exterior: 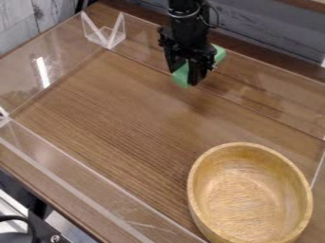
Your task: Put the green block in the brown bowl
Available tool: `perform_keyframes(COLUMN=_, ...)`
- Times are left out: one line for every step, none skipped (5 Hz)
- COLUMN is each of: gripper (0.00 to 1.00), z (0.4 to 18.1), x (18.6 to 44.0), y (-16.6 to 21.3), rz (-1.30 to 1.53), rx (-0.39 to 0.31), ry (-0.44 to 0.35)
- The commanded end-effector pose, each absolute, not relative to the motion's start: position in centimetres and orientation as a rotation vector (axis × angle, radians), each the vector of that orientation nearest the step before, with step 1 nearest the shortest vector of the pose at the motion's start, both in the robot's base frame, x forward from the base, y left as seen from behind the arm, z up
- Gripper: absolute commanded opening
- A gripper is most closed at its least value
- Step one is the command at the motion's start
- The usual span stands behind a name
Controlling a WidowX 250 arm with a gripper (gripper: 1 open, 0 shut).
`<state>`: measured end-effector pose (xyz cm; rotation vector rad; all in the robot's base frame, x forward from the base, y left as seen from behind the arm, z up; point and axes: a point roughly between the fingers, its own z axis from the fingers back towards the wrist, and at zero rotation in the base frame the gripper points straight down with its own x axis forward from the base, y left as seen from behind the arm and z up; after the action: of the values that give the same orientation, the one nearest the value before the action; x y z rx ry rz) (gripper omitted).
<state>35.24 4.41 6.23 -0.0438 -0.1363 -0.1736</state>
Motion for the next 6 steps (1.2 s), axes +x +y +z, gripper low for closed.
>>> perform_keyframes(gripper=0.00, z=7.92, x=36.53, y=5.20, rz=-0.163, rx=-0.026, ry=-0.198)
perform_keyframes(gripper=0.00, z=7.99, x=36.61, y=5.30, rz=-0.161, rx=-0.025, ry=-0.201)
perform_keyframes(gripper=0.00, z=8.09, x=36.65, y=5.40, rz=-0.160, rx=-0.023, ry=-0.203)
perform_keyframes(gripper=0.00, z=8.18, x=36.70, y=5.48, rz=-0.159, rx=-0.023, ry=-0.204)
perform_keyframes(gripper=0.00, z=8.21, x=36.77, y=5.56, rz=-0.161, rx=-0.021, ry=-0.205)
perform_keyframes(gripper=0.00, z=8.27, x=36.80, y=5.62, rz=-0.162, rx=-0.020, ry=-0.205)
